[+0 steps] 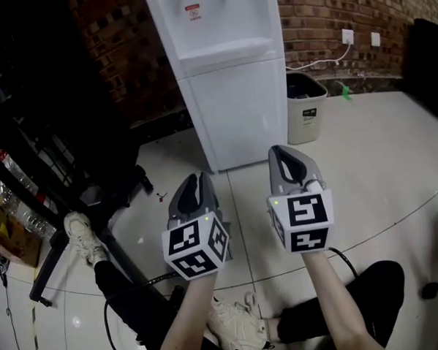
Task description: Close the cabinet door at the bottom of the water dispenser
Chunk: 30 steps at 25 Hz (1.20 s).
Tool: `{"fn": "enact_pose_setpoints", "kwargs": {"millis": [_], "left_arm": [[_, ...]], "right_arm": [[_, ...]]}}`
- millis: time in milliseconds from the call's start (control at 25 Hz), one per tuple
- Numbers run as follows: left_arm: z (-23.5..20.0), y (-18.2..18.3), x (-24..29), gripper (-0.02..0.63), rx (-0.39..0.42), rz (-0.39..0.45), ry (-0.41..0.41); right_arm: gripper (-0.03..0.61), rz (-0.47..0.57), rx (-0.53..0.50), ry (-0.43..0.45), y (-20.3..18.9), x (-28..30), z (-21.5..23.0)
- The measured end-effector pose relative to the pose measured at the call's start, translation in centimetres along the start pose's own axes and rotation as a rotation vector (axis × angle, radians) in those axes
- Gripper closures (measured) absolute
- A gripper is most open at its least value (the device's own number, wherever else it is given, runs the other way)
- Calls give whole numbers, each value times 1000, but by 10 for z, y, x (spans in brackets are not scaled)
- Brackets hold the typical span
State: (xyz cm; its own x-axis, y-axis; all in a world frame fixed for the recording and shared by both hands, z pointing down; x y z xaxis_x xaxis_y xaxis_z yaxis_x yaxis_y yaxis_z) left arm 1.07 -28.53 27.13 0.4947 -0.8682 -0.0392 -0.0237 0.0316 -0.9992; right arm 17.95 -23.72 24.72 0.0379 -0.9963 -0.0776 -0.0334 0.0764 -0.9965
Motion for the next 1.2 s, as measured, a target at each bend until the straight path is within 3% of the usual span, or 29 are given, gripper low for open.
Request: {"fn": "enact_pose_setpoints", "kwargs": {"millis": [160,280,360,480,560,720,1200], "left_arm": [[-3,0,-93,528,19,26,-6],[11,-9,-135,537,-35,4,-56],[23,-14,-156,537,-21,11,-63],[35,-23,-179,537,11,28,-40],[46,-26,-186,537,22,29,-55],[56,-17,-190,537,101,59,-76],[36,0,-190,546,123,120,2]], "right_arm": [[578,49,47,70,6,-83,-40],[578,58,171,83,-13,-158,-62],[578,82,222,84,-20,-185,-73],[578,79,73,91,-14,-185,-86],[578,76,31,82,-8,-190,-88],[578,75,58,103,-5,-200,-90],[578,125,79,106,17,-204,-84]]}}
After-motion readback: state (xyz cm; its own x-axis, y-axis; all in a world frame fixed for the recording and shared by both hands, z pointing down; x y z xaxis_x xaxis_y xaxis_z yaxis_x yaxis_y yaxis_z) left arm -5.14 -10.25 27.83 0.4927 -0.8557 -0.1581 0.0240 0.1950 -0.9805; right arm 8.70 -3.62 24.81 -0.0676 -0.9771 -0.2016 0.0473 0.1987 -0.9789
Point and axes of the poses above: the fingertips, and each gripper's own axes: x forward along the fingers, z to its right, y out of its top, the point moved 3 cm from there along -x, backward along the fingers, and after that the axes turned 6 degrees about x, right-handed, at the moved point
